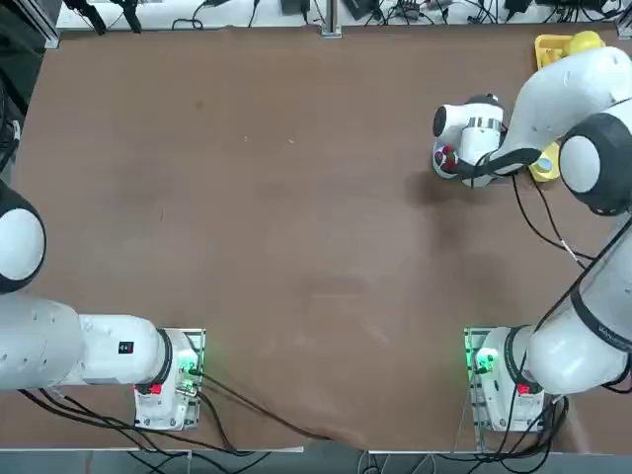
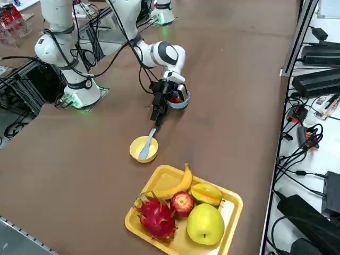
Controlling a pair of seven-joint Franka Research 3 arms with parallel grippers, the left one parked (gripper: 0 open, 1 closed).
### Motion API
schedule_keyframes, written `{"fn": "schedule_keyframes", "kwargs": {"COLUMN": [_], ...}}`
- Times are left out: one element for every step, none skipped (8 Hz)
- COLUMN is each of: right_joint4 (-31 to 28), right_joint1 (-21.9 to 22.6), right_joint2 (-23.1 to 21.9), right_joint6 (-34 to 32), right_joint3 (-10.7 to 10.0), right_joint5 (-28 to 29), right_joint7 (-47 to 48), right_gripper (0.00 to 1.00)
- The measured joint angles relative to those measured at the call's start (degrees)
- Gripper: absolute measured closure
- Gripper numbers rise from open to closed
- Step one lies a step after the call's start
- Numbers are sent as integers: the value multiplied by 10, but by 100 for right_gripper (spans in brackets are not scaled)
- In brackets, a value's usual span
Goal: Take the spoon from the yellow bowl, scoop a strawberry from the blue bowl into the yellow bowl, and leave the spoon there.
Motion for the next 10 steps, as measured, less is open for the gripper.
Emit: {"fn": "schedule_keyframes", "kwargs": {"right_joint4": [0,0,0,0,1,1,2,2,3,3], "right_joint1": [0,0,0,0,0,0,0,-1,-1,-2], "right_joint2": [4,8,16,25,34,38,40,43,45,47], "right_joint6": [-6,-16,-25,-29,-30,-31,-32,-33,-33,-33], "right_joint3": [0,0,0,-1,-2,-3,-5,-8,-11,-15], "right_joint5": [-8,-17,-29,-40,-47,-53,-60,-67,-71,-74], "right_joint7": [6,11,19,30,38,40,41,41,42,42], "right_gripper": [6,6,5,7,7,8,8,10,10,10]}}
